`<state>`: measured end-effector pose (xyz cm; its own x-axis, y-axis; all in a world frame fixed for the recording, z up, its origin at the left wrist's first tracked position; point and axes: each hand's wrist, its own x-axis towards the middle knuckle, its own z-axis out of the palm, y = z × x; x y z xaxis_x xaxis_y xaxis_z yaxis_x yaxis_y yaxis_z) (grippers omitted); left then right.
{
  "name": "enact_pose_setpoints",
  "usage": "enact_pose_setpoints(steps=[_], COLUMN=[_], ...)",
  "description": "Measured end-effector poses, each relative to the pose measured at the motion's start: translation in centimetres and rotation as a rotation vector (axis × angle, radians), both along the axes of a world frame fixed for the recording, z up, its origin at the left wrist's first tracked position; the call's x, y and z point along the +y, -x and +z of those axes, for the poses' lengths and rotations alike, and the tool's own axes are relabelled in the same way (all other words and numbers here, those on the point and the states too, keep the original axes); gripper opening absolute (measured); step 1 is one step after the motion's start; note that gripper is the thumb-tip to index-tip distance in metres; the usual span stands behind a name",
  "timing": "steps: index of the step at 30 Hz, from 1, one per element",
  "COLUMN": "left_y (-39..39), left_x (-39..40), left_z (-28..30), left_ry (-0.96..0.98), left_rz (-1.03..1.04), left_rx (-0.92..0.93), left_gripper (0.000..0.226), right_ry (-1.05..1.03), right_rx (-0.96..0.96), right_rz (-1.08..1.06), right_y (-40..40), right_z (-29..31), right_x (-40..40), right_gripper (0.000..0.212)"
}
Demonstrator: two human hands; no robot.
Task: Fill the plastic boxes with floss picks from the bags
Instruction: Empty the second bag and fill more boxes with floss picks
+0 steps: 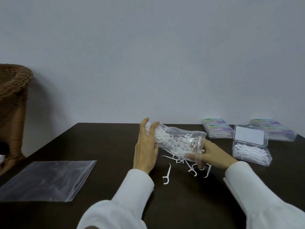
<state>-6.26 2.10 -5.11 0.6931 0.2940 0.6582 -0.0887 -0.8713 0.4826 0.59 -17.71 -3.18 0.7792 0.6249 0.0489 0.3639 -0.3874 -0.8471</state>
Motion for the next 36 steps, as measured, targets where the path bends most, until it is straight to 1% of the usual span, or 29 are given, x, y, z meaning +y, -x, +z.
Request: enact_pose_setpoints(steps=[1, 2, 4, 5, 6, 8, 9, 11, 14, 18, 21, 23, 25, 26, 28, 31, 33, 34, 36], left_y=[-0.1, -0.1, -0.2, -0.1, -0.1, 0.0, 0.0, 0.1, 0.0, 0.0, 0.0, 0.0, 0.1, 0.1, 0.1, 0.0, -0.1, -0.2, -0.2], left_x=[-0.1, -0.1, -0.2, -0.2, -0.2, -0.1, -0.1, -0.1, -0.2, -0.2, -0.2, -0.2, -0.3, -0.3, -0.4, -0.6, -0.7, -0.8, -0.7], left_z=[0.0, 0.0, 0.1, 0.1, 0.1, 0.1, 0.1, 0.1, 0.1, 0.1, 0.0, 0.0, 0.1, 0.1, 0.1, 0.1, 0.1, 0.1, 0.1], left_ry=[-0.007, -0.007, -0.004, -0.002, 0.000, 0.004, 0.009, 0.016, 0.011, 0.014, 0.012, 0.010, 0.002, -0.010, -0.045, -0.113, -0.147, -0.155, -0.166], left_rz=[-0.001, 0.002, 0.008, 0.008, 0.009, 0.009, 0.009, 0.007, 0.005, 0.002, -0.004, -0.006, -0.006, -0.004, -0.003, -0.010, -0.009, -0.008, -0.004], left_rx=[-0.010, -0.019, -0.033, -0.037, -0.037, -0.032, -0.028, -0.019, -0.023, -0.028, -0.028, -0.028, -0.032, -0.033, -0.033, -0.042, -0.049, -0.050, -0.053], left_gripper=[0.071, 0.071, 0.072, 0.072, 0.072, 0.071, 0.070, 0.069, 0.068, 0.069, 0.069, 0.068, 0.068, 0.069, 0.069, 0.071, 0.073, 0.073, 0.073], right_ry=[0.020, 0.033, 0.019, -0.018, -0.069, -0.166, -0.200, -0.233, -0.201, -0.200, -0.215, -0.177, -0.134, -0.100, 0.059, 0.243, 0.291, 0.305, 0.311], right_rx=[-0.027, -0.048, -0.076, -0.070, -0.053, -0.041, -0.047, -0.074, -0.145, -0.171, -0.174, -0.129, -0.015, -0.003, -0.099, -0.235, -0.277, -0.287, -0.304], right_rz=[-0.007, -0.006, -0.011, -0.020, -0.032, -0.066, -0.083, -0.116, -0.124, -0.118, -0.119, -0.130, -0.154, -0.156, -0.083, -0.020, -0.027, -0.032, -0.017], right_y=[-0.1, -0.2, -0.1, -0.1, 0.1, 0.3, 0.3, 0.2, 0.1, 0.1, -0.1, -0.8, -1.4, -1.5, -0.9, 0.0, -0.1, -0.2, -0.2], right_z=[-0.1, -0.2, 0.0, 0.0, 0.2, 0.4, 0.5, 0.5, 0.7, 0.6, 0.5, 0.1, -0.2, -0.2, 0.0, 0.5, 0.3, 0.1, 0.0], right_x=[0.0, 0.0, 0.0, -0.1, -0.1, -0.1, -0.1, -0.2, -0.2, -0.2, -0.4, -0.3, 0.0, 0.1, -0.1, 0.0, 0.1, 0.1, 0.3], right_gripper=[0.049, 0.051, 0.037, 0.031, 0.030, 0.037, 0.034, 0.019, 0.006, 0.012, 0.008, 0.010, 0.014, 0.020, 0.040, 0.040, 0.045, 0.043, 0.033])
